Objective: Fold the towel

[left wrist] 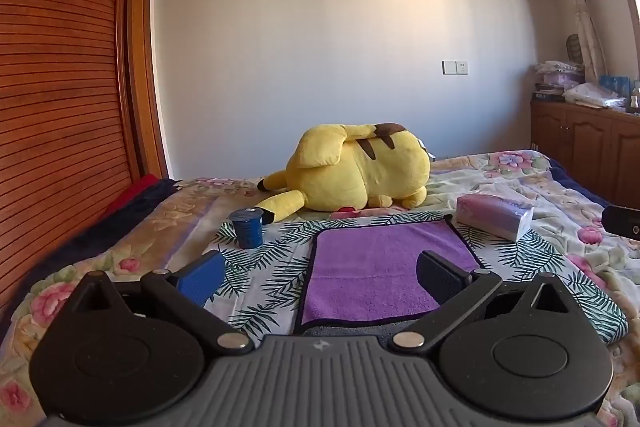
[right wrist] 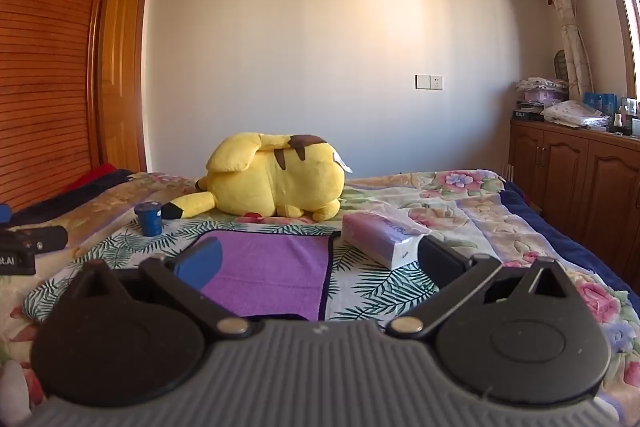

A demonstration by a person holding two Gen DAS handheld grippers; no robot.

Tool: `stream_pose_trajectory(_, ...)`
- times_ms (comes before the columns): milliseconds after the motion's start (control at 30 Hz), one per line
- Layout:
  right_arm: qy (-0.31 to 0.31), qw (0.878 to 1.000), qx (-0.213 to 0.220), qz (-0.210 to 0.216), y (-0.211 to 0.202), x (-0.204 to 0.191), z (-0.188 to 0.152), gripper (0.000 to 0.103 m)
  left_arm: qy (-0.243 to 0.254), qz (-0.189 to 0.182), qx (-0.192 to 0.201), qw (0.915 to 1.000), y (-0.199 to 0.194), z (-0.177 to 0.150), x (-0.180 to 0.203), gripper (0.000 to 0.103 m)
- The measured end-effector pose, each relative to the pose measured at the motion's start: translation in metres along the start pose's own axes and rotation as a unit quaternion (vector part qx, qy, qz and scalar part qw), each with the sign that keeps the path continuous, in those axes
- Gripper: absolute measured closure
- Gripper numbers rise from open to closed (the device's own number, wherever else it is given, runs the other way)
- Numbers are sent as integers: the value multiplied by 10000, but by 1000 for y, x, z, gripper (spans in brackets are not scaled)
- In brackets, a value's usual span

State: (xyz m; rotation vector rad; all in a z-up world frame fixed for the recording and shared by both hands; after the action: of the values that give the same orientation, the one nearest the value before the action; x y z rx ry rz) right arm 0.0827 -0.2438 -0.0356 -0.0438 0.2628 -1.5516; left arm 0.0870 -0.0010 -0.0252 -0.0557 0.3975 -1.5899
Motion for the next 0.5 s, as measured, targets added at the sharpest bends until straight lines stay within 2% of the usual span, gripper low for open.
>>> stream_pose_trajectory(500, -15, 10000, -6, -7, 0, 2, 0, 0, -33, -7, 9, 10000, 2, 3, -4, 0)
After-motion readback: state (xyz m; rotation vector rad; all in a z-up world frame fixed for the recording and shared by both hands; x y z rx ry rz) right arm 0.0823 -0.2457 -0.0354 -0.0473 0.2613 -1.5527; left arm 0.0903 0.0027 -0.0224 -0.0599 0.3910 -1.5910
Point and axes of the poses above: each gripper's, at about its wrist camera, not at the fingertips, and y roughly the way its jaws point, x to its right, z to its top, the point moved 9 cm from there along y, roughly the way its jaws point, and after that the axes turned 6 degrees about y, right-handed, at the moved point
